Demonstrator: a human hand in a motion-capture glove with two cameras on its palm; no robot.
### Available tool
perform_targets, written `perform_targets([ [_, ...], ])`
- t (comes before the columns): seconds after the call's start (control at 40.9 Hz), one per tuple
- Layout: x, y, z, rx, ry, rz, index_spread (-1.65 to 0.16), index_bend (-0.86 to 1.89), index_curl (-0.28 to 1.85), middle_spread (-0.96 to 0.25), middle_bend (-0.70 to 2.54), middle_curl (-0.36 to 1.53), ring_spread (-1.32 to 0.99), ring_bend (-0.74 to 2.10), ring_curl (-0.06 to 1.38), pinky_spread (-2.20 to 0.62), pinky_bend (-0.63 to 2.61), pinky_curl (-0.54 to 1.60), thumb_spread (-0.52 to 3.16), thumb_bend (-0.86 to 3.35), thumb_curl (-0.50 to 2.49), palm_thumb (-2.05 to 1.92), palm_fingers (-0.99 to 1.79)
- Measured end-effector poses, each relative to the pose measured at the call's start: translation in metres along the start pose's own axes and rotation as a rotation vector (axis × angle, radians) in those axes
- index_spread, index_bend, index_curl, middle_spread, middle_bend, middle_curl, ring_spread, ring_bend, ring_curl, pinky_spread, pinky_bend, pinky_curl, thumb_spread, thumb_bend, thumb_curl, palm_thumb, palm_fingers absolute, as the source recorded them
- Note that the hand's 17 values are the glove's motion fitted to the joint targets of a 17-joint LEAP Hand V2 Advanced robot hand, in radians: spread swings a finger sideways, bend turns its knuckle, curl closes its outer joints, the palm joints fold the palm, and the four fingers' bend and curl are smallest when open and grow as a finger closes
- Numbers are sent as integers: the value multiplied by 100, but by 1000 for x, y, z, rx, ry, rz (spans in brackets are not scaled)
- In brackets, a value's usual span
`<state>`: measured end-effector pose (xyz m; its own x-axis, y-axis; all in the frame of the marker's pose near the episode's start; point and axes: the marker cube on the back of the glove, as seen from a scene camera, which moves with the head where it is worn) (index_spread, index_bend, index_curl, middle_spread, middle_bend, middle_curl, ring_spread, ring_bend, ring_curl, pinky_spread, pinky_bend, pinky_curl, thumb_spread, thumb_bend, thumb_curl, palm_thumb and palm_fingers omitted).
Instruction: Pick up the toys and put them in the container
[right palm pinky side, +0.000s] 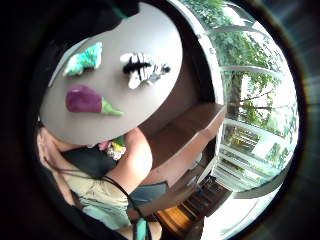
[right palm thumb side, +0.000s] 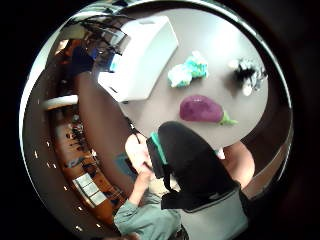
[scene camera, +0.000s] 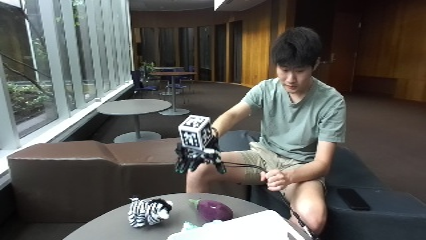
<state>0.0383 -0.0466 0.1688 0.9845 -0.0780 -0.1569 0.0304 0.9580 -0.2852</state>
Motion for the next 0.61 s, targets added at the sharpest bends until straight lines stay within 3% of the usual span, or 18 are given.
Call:
perform_targets([
  [0.22,3,-32,153,-252,-57,19,-17,0,13,1,15,26,-3,44,21,0,91,34,122,-4,19,-4,-31],
  [0.367,1,-35,200,-135,-160,-13,-17,5,11,1,16,26,-1,45,22,1,93,34,116,-2,22,0,-20],
  [0.416,-3,-38,200,-68,-170,-41,-18,11,12,-2,25,29,-4,53,24,0,91,34,116,0,24,4,5],
  [0.44,-5,-38,200,-42,-172,-53,-18,11,13,-2,23,29,-3,52,23,0,91,34,115,-1,24,4,1],
  [0.465,-7,-39,200,-21,-174,-62,-18,12,13,-7,35,33,-10,66,28,-7,90,34,116,1,25,8,29],
  [0.538,-15,-41,197,26,-187,-68,-17,5,8,-10,42,35,-18,85,29,-17,96,32,118,4,28,15,55],
  [0.611,-21,-43,197,70,-220,-68,-17,8,6,-15,55,40,-25,112,37,-25,105,35,122,7,30,21,98],
])
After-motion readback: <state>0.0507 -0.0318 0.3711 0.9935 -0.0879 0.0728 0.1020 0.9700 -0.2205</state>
